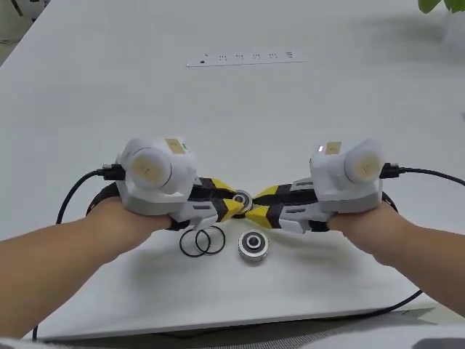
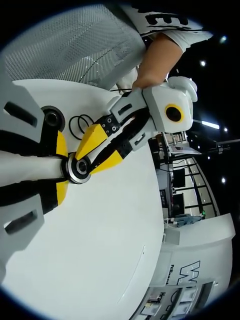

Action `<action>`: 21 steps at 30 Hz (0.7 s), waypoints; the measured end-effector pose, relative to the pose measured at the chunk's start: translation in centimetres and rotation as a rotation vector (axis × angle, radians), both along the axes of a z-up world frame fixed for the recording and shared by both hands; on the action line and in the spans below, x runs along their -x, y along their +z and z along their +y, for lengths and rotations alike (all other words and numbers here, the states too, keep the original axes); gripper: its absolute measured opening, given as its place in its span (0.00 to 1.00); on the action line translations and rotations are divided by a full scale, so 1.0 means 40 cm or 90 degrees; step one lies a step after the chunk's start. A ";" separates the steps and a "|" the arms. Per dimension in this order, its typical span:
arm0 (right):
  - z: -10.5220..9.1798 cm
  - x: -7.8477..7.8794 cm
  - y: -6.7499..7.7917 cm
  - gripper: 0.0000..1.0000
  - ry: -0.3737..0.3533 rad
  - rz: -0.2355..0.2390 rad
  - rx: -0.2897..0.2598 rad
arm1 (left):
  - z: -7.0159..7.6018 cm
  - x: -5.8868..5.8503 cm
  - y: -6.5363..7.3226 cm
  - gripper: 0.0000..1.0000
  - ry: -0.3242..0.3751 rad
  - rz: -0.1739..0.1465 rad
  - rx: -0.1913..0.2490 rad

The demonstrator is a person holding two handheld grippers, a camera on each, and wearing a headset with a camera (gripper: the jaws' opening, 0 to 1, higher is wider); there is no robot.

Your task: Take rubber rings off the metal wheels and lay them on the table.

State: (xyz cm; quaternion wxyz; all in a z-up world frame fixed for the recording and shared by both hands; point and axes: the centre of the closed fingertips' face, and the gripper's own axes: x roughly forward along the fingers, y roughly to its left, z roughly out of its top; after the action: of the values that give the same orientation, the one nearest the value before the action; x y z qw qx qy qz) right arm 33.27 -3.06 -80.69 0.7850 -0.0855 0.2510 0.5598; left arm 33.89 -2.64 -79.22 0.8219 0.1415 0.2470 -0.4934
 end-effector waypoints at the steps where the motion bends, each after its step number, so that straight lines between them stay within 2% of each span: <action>1: 0.000 0.000 0.000 0.13 0.000 0.000 0.000 | 0.000 0.000 0.000 0.12 0.000 0.000 -0.001; 21: -0.007 0.009 -0.005 0.02 -0.003 0.016 0.004 | 0.002 -0.001 0.001 0.12 0.005 -0.001 -0.001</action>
State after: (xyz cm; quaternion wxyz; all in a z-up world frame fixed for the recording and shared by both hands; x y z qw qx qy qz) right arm 32.91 -3.33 -80.88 0.7830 -0.0802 0.2630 0.5580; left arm 33.94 -2.57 -79.18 0.8239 0.1413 0.2470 -0.4901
